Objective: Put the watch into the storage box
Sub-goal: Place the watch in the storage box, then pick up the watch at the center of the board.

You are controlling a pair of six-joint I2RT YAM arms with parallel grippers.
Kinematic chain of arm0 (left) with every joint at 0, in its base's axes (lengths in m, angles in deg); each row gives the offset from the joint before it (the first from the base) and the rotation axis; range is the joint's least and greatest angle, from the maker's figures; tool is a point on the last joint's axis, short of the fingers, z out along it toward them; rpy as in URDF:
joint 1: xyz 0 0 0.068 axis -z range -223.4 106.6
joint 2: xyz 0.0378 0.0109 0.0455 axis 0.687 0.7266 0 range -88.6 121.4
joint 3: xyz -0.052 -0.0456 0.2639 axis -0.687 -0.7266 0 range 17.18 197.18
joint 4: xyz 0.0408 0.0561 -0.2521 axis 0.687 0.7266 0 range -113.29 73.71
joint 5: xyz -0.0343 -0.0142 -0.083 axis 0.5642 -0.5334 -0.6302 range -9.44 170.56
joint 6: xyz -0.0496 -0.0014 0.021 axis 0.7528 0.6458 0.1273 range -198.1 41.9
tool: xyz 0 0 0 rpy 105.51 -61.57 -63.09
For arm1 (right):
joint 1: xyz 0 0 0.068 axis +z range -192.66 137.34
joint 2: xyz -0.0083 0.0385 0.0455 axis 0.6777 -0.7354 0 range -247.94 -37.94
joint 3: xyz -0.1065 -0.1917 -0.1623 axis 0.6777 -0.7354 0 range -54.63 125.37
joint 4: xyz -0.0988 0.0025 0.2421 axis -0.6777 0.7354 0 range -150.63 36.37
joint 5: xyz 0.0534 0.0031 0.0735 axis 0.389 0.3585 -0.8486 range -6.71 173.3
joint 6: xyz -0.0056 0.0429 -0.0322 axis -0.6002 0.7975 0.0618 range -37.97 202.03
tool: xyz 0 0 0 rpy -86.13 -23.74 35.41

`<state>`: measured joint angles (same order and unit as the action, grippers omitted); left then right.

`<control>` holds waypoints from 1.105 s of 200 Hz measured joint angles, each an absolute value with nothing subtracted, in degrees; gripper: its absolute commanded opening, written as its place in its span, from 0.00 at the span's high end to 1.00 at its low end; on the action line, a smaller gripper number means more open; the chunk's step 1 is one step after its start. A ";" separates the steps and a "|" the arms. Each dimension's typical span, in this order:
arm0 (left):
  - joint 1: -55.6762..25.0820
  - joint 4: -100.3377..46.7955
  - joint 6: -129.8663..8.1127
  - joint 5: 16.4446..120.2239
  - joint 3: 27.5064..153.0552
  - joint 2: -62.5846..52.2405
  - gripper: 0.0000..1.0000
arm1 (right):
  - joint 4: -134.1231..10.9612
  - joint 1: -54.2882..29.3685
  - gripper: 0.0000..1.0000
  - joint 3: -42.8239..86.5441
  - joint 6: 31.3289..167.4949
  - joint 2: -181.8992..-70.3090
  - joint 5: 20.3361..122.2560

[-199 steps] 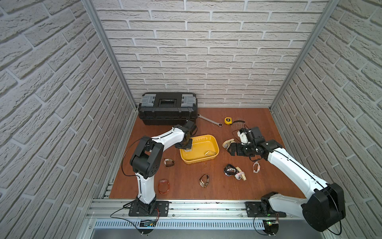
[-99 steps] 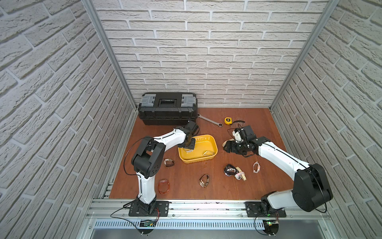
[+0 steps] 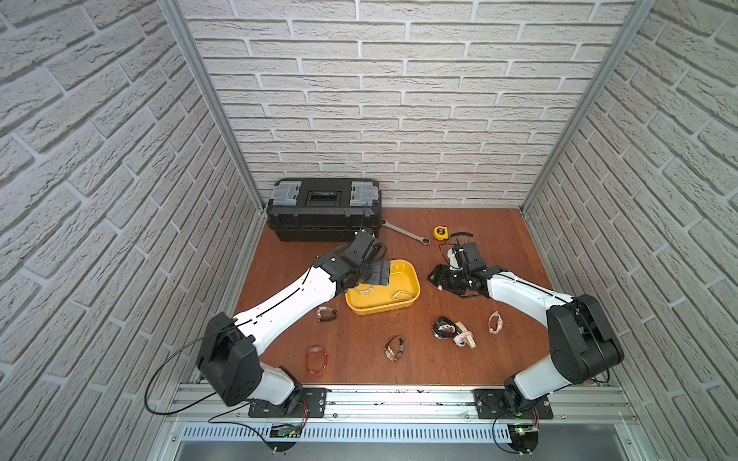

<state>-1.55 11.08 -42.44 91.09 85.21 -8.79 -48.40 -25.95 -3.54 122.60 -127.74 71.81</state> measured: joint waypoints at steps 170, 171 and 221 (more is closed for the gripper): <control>2.67 21.24 -36.25 99.17 75.13 -30.01 0.02 | -45.14 -25.95 0.98 13.07 118.74 -141.81 78.56; 2.67 21.27 -36.25 99.20 75.11 -30.04 0.02 | -45.03 -25.95 0.98 13.16 118.65 -141.86 78.56; 1.77 22.29 -35.71 99.61 72.62 -32.59 0.02 | -34.19 -24.16 0.98 19.98 111.28 -142.51 79.55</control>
